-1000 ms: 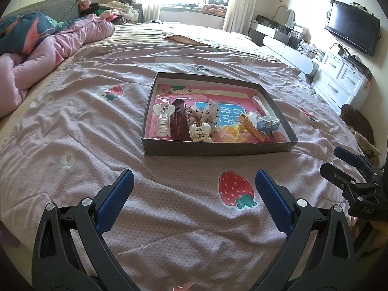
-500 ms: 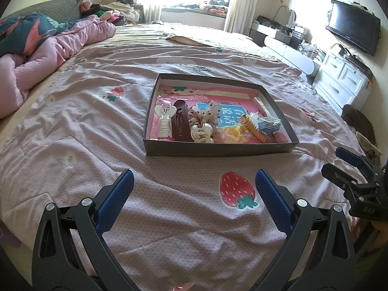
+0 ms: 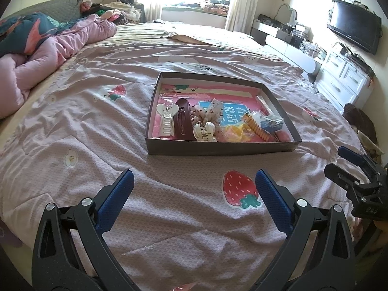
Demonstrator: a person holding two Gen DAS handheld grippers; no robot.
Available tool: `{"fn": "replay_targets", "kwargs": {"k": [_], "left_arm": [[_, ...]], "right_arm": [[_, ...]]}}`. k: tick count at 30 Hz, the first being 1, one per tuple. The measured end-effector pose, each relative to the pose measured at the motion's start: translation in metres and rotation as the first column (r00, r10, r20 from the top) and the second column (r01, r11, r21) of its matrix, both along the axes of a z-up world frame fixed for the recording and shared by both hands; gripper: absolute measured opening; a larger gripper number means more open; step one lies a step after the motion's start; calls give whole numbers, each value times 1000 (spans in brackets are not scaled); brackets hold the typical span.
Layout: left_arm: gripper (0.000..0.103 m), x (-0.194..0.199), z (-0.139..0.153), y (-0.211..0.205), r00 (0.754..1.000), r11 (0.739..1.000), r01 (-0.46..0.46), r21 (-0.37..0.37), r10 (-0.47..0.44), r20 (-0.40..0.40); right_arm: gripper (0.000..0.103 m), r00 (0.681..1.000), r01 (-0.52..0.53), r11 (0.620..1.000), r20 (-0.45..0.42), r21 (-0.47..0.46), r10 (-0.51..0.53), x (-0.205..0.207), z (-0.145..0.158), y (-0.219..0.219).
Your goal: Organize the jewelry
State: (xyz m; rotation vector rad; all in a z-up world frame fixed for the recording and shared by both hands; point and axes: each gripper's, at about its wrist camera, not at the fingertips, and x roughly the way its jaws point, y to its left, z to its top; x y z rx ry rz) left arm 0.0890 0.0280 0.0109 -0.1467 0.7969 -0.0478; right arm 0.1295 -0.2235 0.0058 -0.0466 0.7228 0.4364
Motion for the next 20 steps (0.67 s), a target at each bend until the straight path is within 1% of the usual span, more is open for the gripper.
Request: {"fn": "replay_targets", "kwargs": {"k": [2,4,8,11,14,16,18,19,20], "left_arm": [[92,0,0,0,1000,1000,6,-16,-6,0],[92,1,0,1,1000,1000,1,-14,-1,-3],[92,4,-2,5,1000,1000,-26,-4,26,-15],[92,6,-3,12,999,999,-48,-18,48,-19],[92,15,-7,28,993,993,-117,12,117,-27],[92,30,-14,56,979,979,-201,39,202,-30],[92,48,-24,87,957,958,-281,61,284,-58],[92,58,-31,106,940,942,-328,76,333,-69],[92,69,-38,126,919,921,-377,93,385,-88]], "right_arm": [[96,1000,1,1000,0,0,-1,0,0,0],[96,1000,3,1000,0,1,-3,0,0,0],[96,1000,22,1000,0,2,-22,2,-1,-4],[96,999,49,999,-4,5,-49,7,-4,-10],[96,995,99,995,-7,19,-99,22,-8,-28],[96,986,165,986,-9,9,-165,42,-12,-49],[96,968,250,968,-7,-21,-250,67,-18,-74],[96,954,298,953,-18,-48,-299,82,-24,-87],[96,930,364,929,-25,-71,-367,102,-31,-108]]}}
